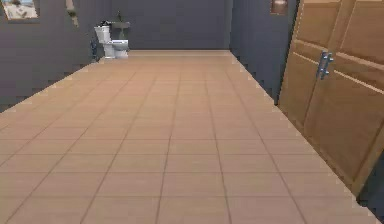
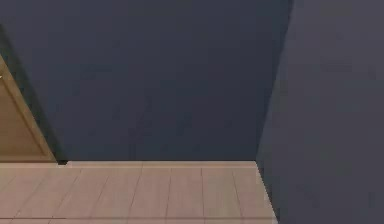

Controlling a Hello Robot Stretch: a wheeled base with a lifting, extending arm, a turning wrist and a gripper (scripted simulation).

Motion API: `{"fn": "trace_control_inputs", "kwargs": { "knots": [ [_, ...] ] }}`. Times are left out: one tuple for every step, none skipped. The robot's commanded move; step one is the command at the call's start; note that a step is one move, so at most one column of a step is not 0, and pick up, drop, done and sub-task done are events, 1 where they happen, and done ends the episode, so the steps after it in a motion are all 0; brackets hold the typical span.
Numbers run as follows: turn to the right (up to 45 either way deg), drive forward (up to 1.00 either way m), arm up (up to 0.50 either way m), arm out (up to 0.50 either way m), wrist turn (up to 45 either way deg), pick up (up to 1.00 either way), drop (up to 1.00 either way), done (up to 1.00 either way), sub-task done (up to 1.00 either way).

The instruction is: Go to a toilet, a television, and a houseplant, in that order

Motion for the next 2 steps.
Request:
{"fn": "trace_control_inputs", "kwargs": {
  "knots": [
    [-12.0,0.0,0.0,0.0,0.0,0.0,0.0,0.0,0.0],
    [0.0,1.0,0.0,0.0,0.0,0.0,0.0,0.0,0.0]
  ]
}}
